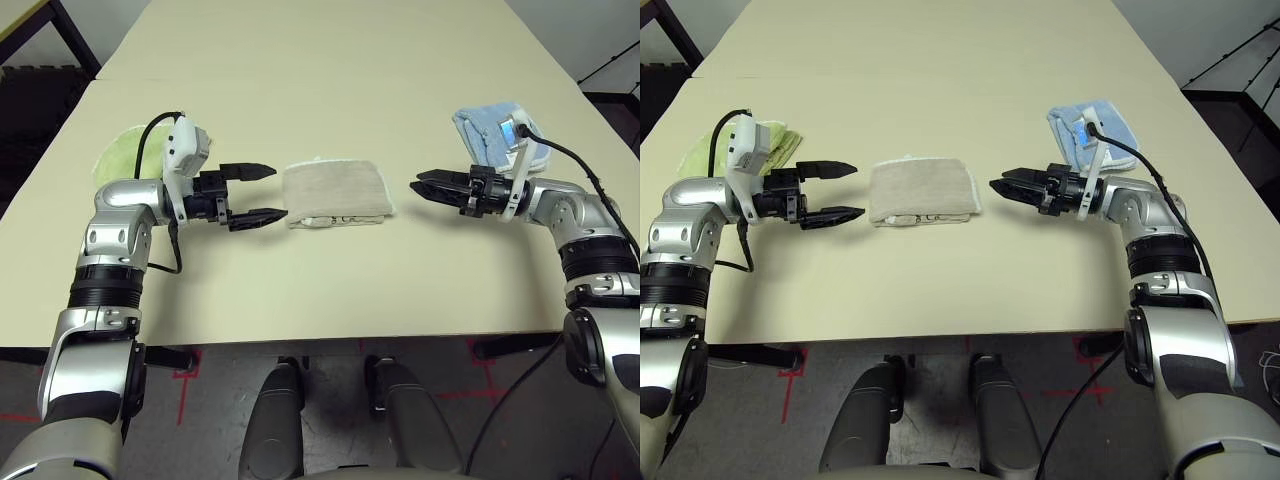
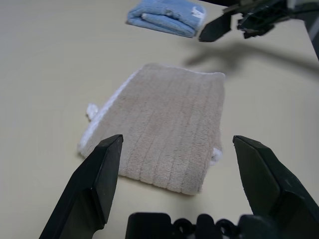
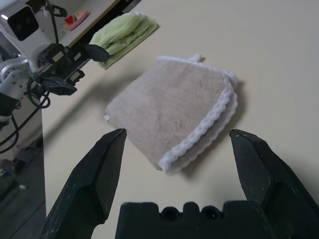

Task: Fold the towel and set it aside.

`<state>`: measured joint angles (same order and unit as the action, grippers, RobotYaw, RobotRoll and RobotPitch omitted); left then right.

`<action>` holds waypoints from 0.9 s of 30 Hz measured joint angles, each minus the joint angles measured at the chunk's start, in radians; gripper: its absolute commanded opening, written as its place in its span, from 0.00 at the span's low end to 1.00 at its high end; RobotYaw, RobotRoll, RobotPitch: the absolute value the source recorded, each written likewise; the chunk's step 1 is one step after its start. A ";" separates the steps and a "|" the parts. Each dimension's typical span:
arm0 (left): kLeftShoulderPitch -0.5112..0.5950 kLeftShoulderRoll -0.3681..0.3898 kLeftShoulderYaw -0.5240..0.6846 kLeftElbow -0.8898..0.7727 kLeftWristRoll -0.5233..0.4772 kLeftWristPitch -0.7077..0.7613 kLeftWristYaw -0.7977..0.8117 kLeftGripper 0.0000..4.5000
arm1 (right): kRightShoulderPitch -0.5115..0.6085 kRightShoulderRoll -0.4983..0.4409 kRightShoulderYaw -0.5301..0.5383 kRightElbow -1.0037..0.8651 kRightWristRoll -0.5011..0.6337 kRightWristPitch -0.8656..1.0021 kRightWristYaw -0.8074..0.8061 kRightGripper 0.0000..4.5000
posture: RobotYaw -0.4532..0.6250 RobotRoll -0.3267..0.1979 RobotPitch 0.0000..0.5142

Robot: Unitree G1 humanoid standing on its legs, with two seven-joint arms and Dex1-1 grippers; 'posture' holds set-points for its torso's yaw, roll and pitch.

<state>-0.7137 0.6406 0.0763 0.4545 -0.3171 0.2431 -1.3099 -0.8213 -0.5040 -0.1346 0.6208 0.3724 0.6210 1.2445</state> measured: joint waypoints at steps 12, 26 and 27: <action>0.024 0.006 -0.018 -0.056 -0.001 -0.147 -0.063 0.99 | 0.007 0.058 -0.105 -0.004 0.164 0.517 -0.252 1.00 | 0.51 0.62 0.37; 0.079 0.028 -0.019 -0.143 -0.014 -0.170 -0.077 0.99 | -0.116 0.169 -0.106 0.107 0.172 0.533 -0.429 1.00 | 0.55 0.62 0.37; 0.087 0.031 -0.019 -0.149 -0.014 -0.170 -0.077 0.99 | -0.121 0.174 -0.104 0.116 0.172 0.526 -0.429 1.00 | 0.55 0.62 0.37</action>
<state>-0.6266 0.6713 0.0577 0.3054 -0.3307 0.0733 -1.3871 -0.9424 -0.3303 -0.2382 0.7369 0.5446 1.1467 0.8156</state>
